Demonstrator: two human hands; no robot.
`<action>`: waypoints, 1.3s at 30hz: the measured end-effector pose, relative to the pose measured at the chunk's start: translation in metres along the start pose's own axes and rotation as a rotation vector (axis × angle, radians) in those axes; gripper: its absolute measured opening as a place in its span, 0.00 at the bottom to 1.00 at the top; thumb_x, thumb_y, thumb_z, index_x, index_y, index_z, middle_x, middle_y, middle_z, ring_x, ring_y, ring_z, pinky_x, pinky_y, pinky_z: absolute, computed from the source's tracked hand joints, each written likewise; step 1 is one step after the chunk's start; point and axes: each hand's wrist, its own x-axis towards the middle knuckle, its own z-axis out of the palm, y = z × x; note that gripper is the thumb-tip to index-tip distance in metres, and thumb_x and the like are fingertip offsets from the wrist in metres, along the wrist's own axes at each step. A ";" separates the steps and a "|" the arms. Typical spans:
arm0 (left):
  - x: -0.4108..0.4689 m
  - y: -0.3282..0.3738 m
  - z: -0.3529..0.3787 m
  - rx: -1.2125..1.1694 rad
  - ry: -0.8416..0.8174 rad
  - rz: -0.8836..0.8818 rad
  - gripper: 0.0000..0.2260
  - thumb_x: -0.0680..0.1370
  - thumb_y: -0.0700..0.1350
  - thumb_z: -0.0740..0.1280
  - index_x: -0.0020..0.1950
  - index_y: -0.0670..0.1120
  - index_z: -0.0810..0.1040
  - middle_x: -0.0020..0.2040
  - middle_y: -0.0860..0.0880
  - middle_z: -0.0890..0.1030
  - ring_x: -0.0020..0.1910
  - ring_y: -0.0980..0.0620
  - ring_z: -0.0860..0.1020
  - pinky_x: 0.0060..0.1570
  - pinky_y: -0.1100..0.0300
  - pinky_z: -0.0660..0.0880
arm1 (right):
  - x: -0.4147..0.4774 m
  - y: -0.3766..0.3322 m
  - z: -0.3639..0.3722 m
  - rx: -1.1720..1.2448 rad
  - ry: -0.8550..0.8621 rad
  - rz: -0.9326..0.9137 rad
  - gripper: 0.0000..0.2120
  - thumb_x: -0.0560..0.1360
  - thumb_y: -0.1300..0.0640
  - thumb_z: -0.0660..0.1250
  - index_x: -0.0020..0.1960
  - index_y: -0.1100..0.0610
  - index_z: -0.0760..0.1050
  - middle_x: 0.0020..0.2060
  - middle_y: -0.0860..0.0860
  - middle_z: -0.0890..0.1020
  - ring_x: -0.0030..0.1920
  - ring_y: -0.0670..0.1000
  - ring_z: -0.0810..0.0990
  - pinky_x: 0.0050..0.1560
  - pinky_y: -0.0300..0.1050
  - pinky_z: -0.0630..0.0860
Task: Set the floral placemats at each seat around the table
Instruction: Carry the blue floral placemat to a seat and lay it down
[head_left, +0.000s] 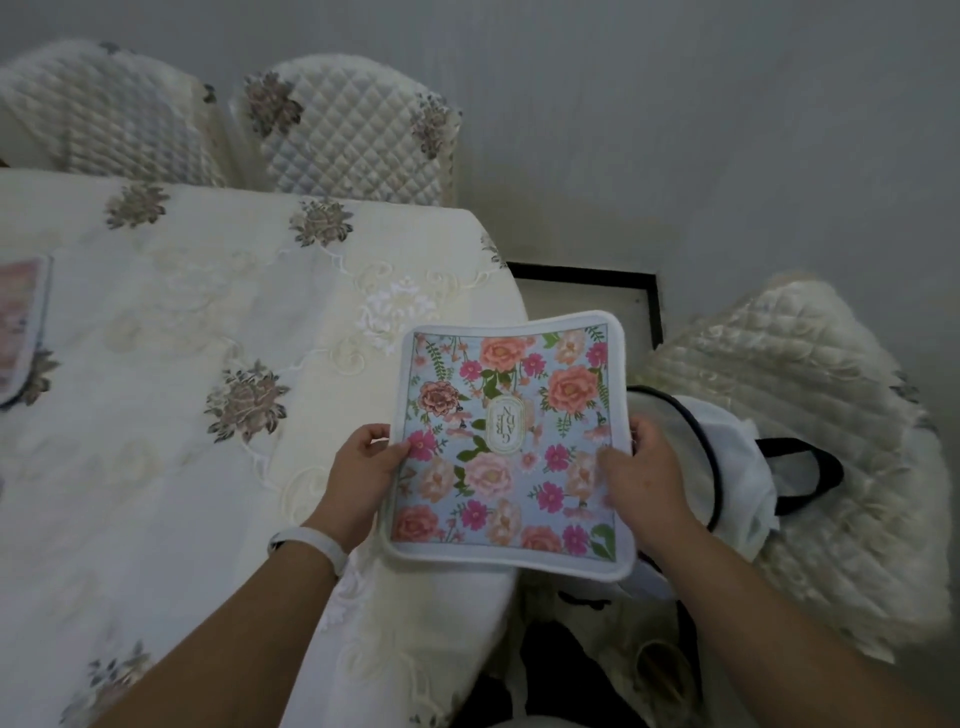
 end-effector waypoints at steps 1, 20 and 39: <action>0.001 -0.001 -0.001 -0.013 -0.020 -0.020 0.09 0.77 0.41 0.70 0.55 0.41 0.76 0.47 0.41 0.86 0.45 0.40 0.84 0.45 0.46 0.81 | 0.008 -0.002 0.003 -0.003 -0.014 0.009 0.11 0.78 0.63 0.62 0.55 0.49 0.73 0.47 0.49 0.82 0.44 0.51 0.83 0.39 0.50 0.81; 0.027 -0.018 0.031 -0.255 0.055 -0.143 0.14 0.78 0.34 0.65 0.63 0.41 0.73 0.56 0.41 0.83 0.52 0.43 0.82 0.41 0.57 0.79 | 0.110 -0.019 0.031 0.074 -0.047 0.091 0.13 0.77 0.66 0.60 0.57 0.52 0.72 0.45 0.48 0.81 0.40 0.48 0.82 0.31 0.42 0.77; -0.002 -0.043 0.061 -0.202 0.143 -0.137 0.16 0.77 0.32 0.66 0.59 0.48 0.70 0.55 0.42 0.82 0.54 0.41 0.82 0.55 0.39 0.78 | 0.058 0.055 0.064 0.245 -0.204 0.306 0.17 0.75 0.68 0.67 0.60 0.52 0.75 0.53 0.50 0.83 0.53 0.53 0.82 0.53 0.54 0.81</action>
